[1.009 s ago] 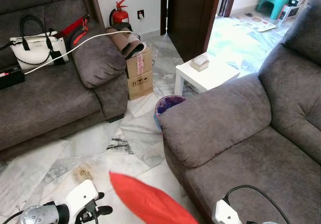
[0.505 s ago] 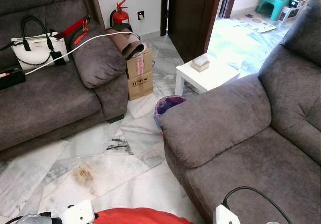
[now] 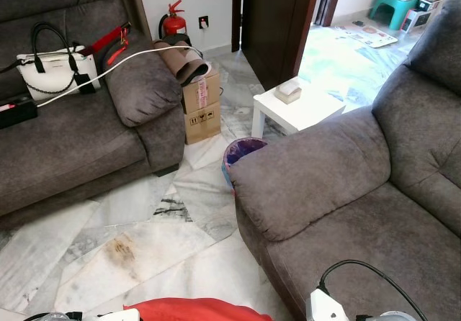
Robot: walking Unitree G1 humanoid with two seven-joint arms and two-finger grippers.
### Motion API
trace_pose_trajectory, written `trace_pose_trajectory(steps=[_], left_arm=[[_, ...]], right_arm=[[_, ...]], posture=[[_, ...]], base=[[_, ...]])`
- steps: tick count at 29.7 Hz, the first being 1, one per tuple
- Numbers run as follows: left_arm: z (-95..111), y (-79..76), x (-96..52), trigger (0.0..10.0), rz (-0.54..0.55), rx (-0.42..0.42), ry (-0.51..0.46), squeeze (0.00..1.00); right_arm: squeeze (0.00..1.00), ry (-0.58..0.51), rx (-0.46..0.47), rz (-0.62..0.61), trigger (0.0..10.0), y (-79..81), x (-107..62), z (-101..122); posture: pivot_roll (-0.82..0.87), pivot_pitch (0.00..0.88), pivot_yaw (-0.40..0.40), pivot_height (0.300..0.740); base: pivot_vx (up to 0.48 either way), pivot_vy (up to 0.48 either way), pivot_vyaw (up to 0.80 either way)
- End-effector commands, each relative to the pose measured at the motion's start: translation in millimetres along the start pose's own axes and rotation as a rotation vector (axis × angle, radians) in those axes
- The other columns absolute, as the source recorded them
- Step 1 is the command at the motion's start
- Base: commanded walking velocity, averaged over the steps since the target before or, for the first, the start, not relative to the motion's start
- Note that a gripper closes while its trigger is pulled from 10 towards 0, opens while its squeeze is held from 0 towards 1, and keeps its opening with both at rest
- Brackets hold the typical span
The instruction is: Move the pillow to the sofa from floor
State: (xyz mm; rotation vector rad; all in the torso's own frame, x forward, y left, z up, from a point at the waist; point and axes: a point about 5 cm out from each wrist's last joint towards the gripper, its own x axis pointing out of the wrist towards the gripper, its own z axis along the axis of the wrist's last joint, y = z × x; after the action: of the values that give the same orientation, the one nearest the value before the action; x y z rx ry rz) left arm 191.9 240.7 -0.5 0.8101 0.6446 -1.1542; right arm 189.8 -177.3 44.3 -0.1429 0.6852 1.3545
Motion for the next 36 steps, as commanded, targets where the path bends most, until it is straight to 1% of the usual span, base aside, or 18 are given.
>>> trace_pose_trajectory(steps=[1, 4, 5, 6, 8, 9, 11, 13, 14, 15, 16, 18, 20, 22, 27, 30, 33, 36], left_arm=[[-9, -3.4, -3.3, 10.0, -0.002, 0.016, 0.042, 1.0], [-9, -0.5, -2.7, 10.0, 0.035, 0.034, 0.034, 1.0], [-8, 2.2, -1.2, 10.0, 0.064, 0.048, 0.024, 1.0], [-8, 2.4, -0.6, 10.0, 0.067, 0.045, 0.022, 1.0], [-8, 1.6, 1.2, 10.0, 0.065, 0.071, 0.023, 1.0], [-9, 1.6, 1.5, 10.0, 0.068, 0.093, 0.034, 1.0], [-10, 2.3, 1.1, 10.0, 0.076, 0.104, 0.041, 1.0], [-13, 4.2, 0.1, 10.0, 0.108, 0.127, 0.054, 1.0], [-13, 4.2, 0.1, 10.0, 0.108, 0.127, 0.054, 1.0], [-15, 4.7, 1.0, 10.0, 0.131, 0.129, 0.059, 1.0], [-15, 3.8, 2.2, 10.0, 0.142, 0.111, 0.048, 0.0], [-15, 2.0, 3.6, 10.0, 0.144, 0.106, 0.042, 0.0], [-16, -1.1, 5.4, 10.0, 0.141, 0.123, 0.043, 0.0], [-23, -6.8, 6.3, 10.0, 0.107, 0.157, 0.09, 0.0], [-28, -12.1, 6.0, 10.0, 0.094, 0.139, 0.096, 0.0], [-32, -15.5, 6.4, 10.0, 0.076, 0.136, 0.117, 0.0], [-33, -14.6, 6.8, 10.0, 0.085, 0.152, 0.123, 0.0], [-33, -9.8, 5.7, 10.0, 0.109, 0.173, 0.134, 0.0]], right_arm=[[0.0, -0.072, -0.055, 0.059, 10.0, 7.1, 1.7, 16], [0.0, -0.076, -0.055, 0.075, 10.0, 10.3, 3.2, 18], [0.0, -0.083, -0.052, 0.088, 10.0, 12.1, 4.5, 20], [0.0, -0.087, -0.051, 0.091, 10.0, 12.5, 4.8, 21], [0.0, -0.078, -0.055, 0.097, 10.0, 13.2, 4.4, 21], [0.0, -0.067, -0.059, 0.106, 10.0, 14.4, 3.2, 21], [0.0, -0.064, -0.061, 0.109, 10.0, 15.0, 2.2, 21], [0.0, -0.058, -0.068, 0.114, 10.0, 15.6, -0.9, 22], [0.0, -0.058, -0.068, 0.114, 10.0, 15.6, -0.9, 22], [0.0, -0.058, -0.073, 0.106, 10.0, 14.5, -2.5, 24], [0.0, -0.065, -0.079, 0.107, 10.0, 14.2, -3.0, 27], [0.0, -0.072, -0.087, 0.11, 10.0, 14.3, -3.1, 31], [0.0, -0.077, -0.105, 0.106, 10.0, 13.9, -4.1, 35], [0.0, -0.078, -0.116, 0.124, 10.0, 15.6, -5.5, 39], [0.0, -0.074, -0.131, 0.137, 10.0, 16.9, -9.0, 43], [0.0, -0.071, -0.145, 0.149, 10.0, 19.0, -11.0, 47], [0.0, -0.07, -0.15, 0.151, 10.0, 20.4, -13.3, 49], [0.0, -0.069, -0.15, 0.153, 10.0, 21.5, -15.0, 50]], posture=[[0.04, 0.143, 0.026, 0.74], [0.04, 0.143, 0.024, 0.74], [0.04, 0.143, 0.022, 0.74], [0.04, 0.143, 0.022, 0.74], [0.03, 0.142, 0.02, 0.74], [0.03, 0.141, 0.018, 0.74], [0.03, 0.14, 0.017, 0.74], [0.03, 0.14, 0.017, 0.74], [0.03, 0.14, 0.017, 0.74], [0.03, 0.139, 0.016, 0.74], [0.03, 0.137, 0.015, 0.74], [0.02, 0.137, 0.013, 0.74], [0.03, 0.135, 0.011, 0.74], [0.03, 0.134, 0.005, 0.74], [0.03, 0.135, 0.003, 0.74], [0.03, 0.135, 0.001, 0.74], [0.02, 0.135, 0.0, 0.74], [0.02, 0.134, -0.001, 0.74]], base=[[0.0, 0.0, 0.0], [0.0, 0.0, 0.0], [0.0, 0.0, 0.0], [0.0, 0.0, 0.0], [0.0, 0.0, 0.0], [0.0, 0.0, 0.0], [0.0, 0.0, 0.0], [0.0, 0.0, 0.0], [0.0, 0.0, 0.0], [0.0, 0.0, 0.0], [0.0, 0.0, 0.0], [0.0, 0.0, 0.0], [0.0, 0.0, 0.0], [0.0, 0.0, 0.0], [0.0, 0.0, 0.0], [0.0, 0.0, 0.0], [0.0, 0.0, 0.0], [0.0, 0.0, 0.0]])
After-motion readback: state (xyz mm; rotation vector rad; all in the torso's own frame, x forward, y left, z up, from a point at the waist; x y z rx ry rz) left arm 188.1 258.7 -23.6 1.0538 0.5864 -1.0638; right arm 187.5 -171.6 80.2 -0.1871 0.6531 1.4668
